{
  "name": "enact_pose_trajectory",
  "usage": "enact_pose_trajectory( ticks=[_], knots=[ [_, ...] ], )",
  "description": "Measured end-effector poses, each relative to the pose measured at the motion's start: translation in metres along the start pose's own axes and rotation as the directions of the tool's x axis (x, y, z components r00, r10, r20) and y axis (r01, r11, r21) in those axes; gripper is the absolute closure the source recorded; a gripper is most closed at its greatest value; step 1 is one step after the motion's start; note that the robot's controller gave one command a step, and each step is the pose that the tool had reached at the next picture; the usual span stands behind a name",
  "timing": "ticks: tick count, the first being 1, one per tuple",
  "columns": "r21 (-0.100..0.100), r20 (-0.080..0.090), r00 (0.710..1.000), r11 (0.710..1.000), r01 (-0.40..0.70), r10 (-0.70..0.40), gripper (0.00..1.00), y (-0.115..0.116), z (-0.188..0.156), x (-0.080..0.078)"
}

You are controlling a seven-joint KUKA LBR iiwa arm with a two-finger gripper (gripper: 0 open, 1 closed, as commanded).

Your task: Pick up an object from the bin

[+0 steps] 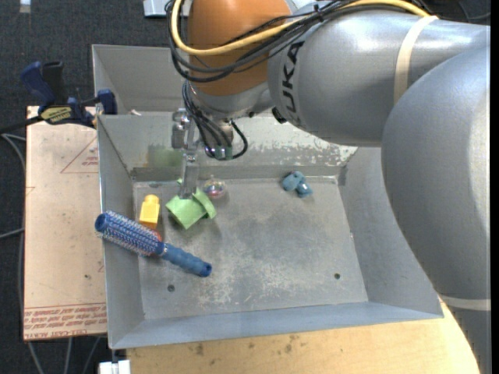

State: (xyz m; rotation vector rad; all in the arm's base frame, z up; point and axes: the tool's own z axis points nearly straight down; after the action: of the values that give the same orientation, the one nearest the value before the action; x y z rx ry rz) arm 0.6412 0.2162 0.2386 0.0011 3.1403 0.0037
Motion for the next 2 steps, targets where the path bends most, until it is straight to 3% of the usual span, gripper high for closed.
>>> enact_pose_trajectory(
  ticks=[1, 2],
  knots=[
    [0.002, -0.009, 0.990, 0.990, 0.144, -0.144, 0.00, 0.025, 0.081, 0.055],
    [-0.002, 0.021, 0.991, 0.991, 0.135, -0.135, 0.00, 0.013, 0.128, 0.068]
  ],
)
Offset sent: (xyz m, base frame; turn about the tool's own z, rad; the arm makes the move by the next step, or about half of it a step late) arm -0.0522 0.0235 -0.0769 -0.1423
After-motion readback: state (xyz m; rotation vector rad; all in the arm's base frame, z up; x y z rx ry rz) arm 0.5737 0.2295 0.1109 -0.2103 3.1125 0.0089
